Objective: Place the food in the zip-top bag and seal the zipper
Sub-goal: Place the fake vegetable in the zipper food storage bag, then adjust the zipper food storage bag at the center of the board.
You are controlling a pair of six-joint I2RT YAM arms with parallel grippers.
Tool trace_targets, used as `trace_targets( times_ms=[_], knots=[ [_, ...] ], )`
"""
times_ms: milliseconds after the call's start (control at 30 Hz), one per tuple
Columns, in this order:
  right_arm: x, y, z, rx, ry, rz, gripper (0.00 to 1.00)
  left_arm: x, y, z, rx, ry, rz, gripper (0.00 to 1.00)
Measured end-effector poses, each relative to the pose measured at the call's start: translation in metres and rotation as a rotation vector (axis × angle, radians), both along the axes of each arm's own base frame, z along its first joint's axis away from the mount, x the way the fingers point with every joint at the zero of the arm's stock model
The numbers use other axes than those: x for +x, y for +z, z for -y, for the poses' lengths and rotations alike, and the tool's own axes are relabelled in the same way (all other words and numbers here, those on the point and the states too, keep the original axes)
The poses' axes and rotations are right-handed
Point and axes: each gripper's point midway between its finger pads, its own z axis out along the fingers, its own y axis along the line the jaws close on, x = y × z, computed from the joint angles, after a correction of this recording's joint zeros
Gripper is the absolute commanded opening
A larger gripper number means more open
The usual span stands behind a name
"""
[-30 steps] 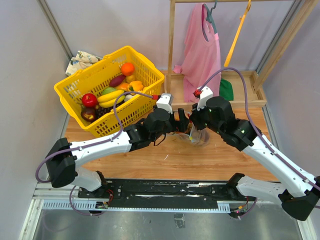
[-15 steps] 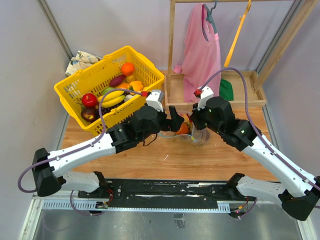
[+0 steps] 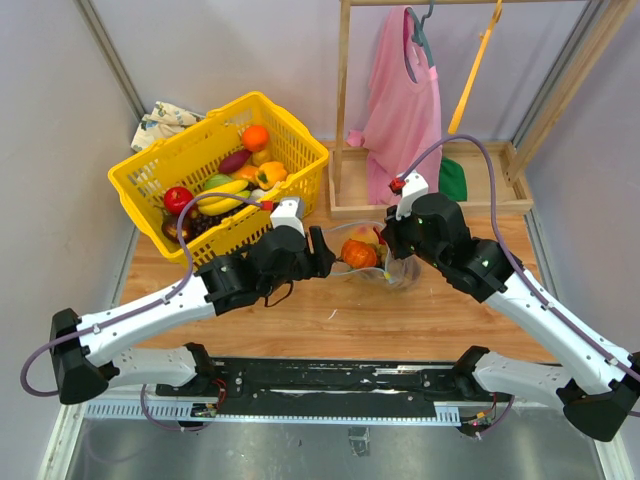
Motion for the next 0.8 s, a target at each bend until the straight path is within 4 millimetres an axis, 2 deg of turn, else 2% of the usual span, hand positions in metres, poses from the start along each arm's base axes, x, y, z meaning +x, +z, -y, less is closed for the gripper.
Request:
trace_targets(
  times_ms=[133, 367, 600, 667, 800],
  knots=[
    [0.0, 0.0, 0.0, 0.0, 0.0, 0.0, 0.01, -0.001, -0.029, -0.016, 0.065, 0.053, -0.051, 0.59],
    [0.0, 0.0, 0.0, 0.0, 0.0, 0.0, 0.01, 0.008, -0.054, -0.033, 0.085, 0.114, -0.098, 0.41],
    [0.0, 0.0, 0.0, -0.001, 0.001, -0.001, 0.01, 0.013, -0.062, -0.016, 0.052, 0.081, -0.122, 0.15],
    [0.0, 0.0, 0.0, -0.001, 0.0, -0.001, 0.01, 0.013, -0.062, -0.011, 0.044, 0.064, -0.125, 0.03],
    [0.001, -0.001, 0.004, -0.016, -0.013, 0.003, 0.01, 0.013, -0.054, -0.002, 0.026, 0.022, -0.124, 0.0]
  ],
)
